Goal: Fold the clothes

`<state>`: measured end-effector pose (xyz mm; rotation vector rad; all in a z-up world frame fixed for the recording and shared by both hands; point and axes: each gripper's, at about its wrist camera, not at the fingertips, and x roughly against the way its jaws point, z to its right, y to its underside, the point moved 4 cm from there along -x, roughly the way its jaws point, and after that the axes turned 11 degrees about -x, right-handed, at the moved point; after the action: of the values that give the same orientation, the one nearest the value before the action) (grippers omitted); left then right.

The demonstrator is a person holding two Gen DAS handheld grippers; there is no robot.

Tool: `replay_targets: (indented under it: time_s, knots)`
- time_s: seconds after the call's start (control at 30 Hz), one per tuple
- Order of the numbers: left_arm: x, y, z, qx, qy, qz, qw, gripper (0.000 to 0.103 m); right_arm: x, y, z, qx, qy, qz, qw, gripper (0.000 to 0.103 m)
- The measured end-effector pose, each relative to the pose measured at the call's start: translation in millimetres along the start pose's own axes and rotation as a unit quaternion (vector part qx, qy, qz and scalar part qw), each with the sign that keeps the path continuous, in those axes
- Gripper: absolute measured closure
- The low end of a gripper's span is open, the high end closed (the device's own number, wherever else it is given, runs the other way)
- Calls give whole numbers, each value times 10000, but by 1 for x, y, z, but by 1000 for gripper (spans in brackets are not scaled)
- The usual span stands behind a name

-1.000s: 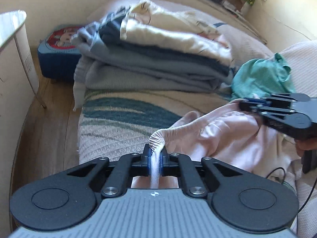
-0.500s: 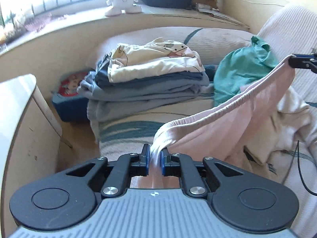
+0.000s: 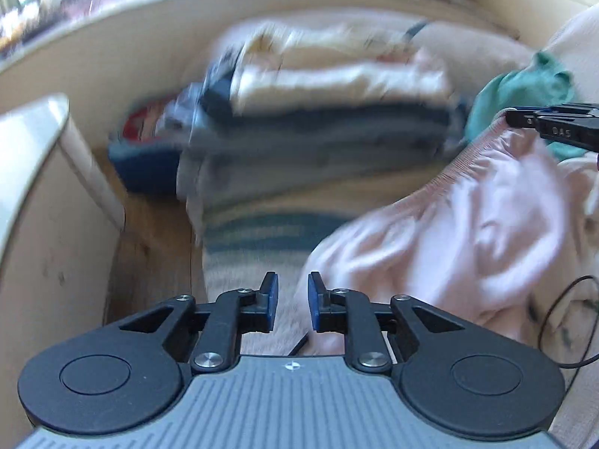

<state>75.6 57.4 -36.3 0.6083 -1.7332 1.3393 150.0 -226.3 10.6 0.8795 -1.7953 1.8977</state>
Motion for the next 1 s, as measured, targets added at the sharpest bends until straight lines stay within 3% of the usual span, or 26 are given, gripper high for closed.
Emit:
replay_targets:
  time_s: [0.1,0.23,0.37,0.5,0.57,0.73,0.8,0.83,0.87,0.9,1.0]
  knots:
    - [-9,10,-12,306,194,-181,9992,83,-10,10,16,-281,72,-163,9994,75]
    - [-2,17,-20,525,415,-130,9977,68,9,12,40,-618,106,9,9980,56]
    - [12,17,-11,574,710,14,9958,51,54,12,61,-460,35,210,9987,55]
    - [18,16,4,573,910,89,9942,39,74,31,69,191,125,-85,9997,54]
    - [15,18,14,510,961,28,9941,37,74,41,69,656,183,-315,9972,53]
    - [9,24,36,237,1006,-174,9945,37,54,53,60,1113,216,-482,9924,54]
    - [9,26,48,32,1024,-189,9946,43,39,56,58,1058,258,-660,9919,61]
    - [9,27,53,-56,1029,-203,9945,57,33,57,57,960,251,-786,9920,81]
    - [5,28,56,-107,1030,-262,9943,70,33,57,56,754,140,-869,9933,90]
    - [1,29,57,-138,1054,-386,9936,100,37,55,54,600,131,-877,9943,95]
    - [3,27,55,-166,1137,-330,9928,100,57,50,51,91,-30,-894,9959,98]
